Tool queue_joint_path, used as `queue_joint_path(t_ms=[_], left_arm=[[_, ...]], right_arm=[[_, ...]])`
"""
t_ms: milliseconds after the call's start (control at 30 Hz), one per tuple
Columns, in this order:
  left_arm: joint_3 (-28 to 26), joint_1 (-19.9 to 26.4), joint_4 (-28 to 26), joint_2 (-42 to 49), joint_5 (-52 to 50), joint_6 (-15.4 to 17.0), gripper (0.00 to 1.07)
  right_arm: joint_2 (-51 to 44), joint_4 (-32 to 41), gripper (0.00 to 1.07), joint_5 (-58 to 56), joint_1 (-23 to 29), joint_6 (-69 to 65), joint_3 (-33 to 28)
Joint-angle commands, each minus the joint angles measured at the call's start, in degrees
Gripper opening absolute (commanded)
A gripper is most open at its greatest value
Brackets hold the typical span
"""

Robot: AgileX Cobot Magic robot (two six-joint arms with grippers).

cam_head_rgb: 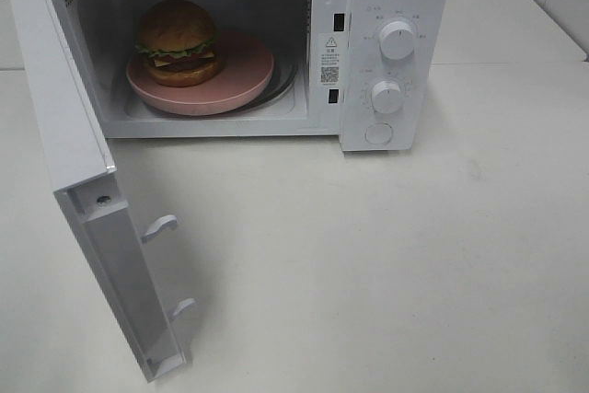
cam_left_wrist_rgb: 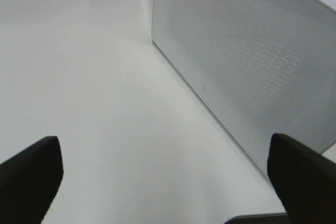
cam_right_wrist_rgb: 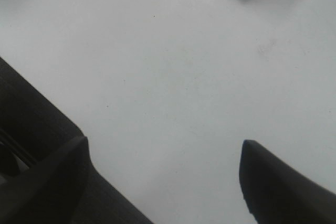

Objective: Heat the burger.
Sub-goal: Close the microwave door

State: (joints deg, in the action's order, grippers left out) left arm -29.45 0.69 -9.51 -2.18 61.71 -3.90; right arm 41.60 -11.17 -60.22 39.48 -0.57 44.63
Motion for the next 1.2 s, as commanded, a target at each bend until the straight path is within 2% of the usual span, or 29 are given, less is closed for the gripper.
queue_joint_path(t_ms=[33, 133, 400, 533, 667, 833, 900, 967, 1000, 1200], left_arm=[[0.00, -0.06, -0.11, 0.11, -0.69, -0.23, 0.98], [0.00, -0.06, -0.11, 0.11, -0.69, -0.23, 0.98], [0.00, -0.06, -0.11, 0.11, -0.69, -0.23, 0.98], [0.00, -0.06, -0.11, 0.11, -0.69, -0.23, 0.98], [0.00, -0.06, -0.11, 0.11, -0.69, -0.23, 0.98], [0.00, -0.06, -0.11, 0.11, -0.69, -0.23, 0.98], [0.00, -0.06, -0.11, 0.11, -0.69, -0.23, 0.98], [0.00, -0.06, -0.11, 0.11, -0.69, -0.23, 0.98], [0.00, -0.06, -0.11, 0.11, -0.69, -0.23, 0.98], [0.00, -0.06, -0.11, 0.11, -0.69, -0.23, 0.98]], right_arm=[[-4.64, 0.23, 0.76, -0.69, 0.00, -1.72, -1.20], [-5.79, 0.23, 0.76, -0.69, 0.00, -1.83, -1.72], [-13.12, 0.29, 0.76, 0.34, -1.72, -4.35, -8.71], [-17.99, 0.52, 0.76, 3.61, -8.48, -4.41, -13.58], [-20.11, 2.52, 0.76, 4.07, -10.83, -3.95, -15.18], [-22.35, 3.61, 0.76, 3.27, -13.64, -3.78, -15.70], [-25.04, 4.58, 0.76, 3.21, -17.48, -3.78, -15.70], [-25.95, 4.64, 0.76, 3.21, -18.74, -3.78, -15.70], [-27.67, 4.70, 0.76, 3.21, -21.37, -3.78, -15.70], [-33.23, 4.70, 0.76, 3.15, -26.93, -3.78, -15.81]])
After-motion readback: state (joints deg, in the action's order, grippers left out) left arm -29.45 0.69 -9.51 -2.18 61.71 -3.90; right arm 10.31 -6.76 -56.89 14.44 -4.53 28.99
